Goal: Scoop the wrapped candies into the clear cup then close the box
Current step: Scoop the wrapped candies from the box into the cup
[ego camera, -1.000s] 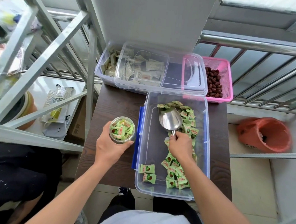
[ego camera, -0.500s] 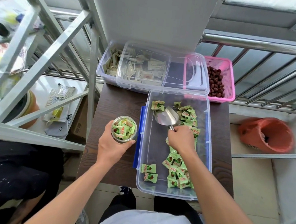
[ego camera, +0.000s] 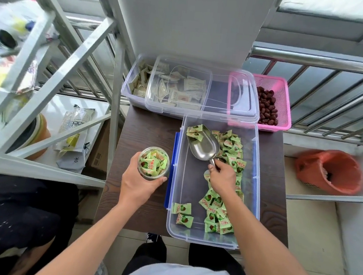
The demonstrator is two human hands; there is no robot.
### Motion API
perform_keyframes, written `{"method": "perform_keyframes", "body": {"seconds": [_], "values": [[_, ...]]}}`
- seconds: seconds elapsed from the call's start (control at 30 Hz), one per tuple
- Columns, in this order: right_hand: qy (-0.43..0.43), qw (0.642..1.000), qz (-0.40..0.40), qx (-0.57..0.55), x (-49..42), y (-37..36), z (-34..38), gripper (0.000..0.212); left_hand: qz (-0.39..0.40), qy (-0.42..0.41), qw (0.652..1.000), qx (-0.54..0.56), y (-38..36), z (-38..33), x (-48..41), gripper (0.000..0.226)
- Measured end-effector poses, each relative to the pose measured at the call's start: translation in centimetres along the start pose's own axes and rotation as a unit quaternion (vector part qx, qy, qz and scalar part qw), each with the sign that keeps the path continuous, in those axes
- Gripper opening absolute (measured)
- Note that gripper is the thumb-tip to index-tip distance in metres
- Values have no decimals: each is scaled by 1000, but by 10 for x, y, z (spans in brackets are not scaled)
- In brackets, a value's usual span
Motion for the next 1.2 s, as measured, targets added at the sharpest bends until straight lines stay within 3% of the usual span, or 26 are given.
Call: {"method": "perform_keyframes", "body": {"seconds": [0.23,0.43,0.57,0.87,1.03,1.2], "values": [[-8,998,15,-63,12,12,-10,39,6,-1,1000,-1,0,0,-1,83],[26,999,23,-42,45,47,11,32,7,-2,1000,1,2,-1,0,81],[56,993,91,-44,88,78,46,23,8,-2,1000,6,2,-1,-1,81],[83,954,249,144,126,60,104,20,2,-25,999,46,4,-3,0,70],[130,932,223,252,133,35,142,38,1,-41,998,56,6,-5,2,66],[170,914,198,309,147,36,168,32,15,-26,999,45,7,-3,0,63]]}}
Point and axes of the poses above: each hand's wrist, its own x-axis away from the middle knuckle, its own y-axis out of the back of the hand, z = x × y, the point moved 2 cm from there along -x, towards the middle knuckle, and after that the axes turned 9 degrees about -x, right-handed, at the moved point
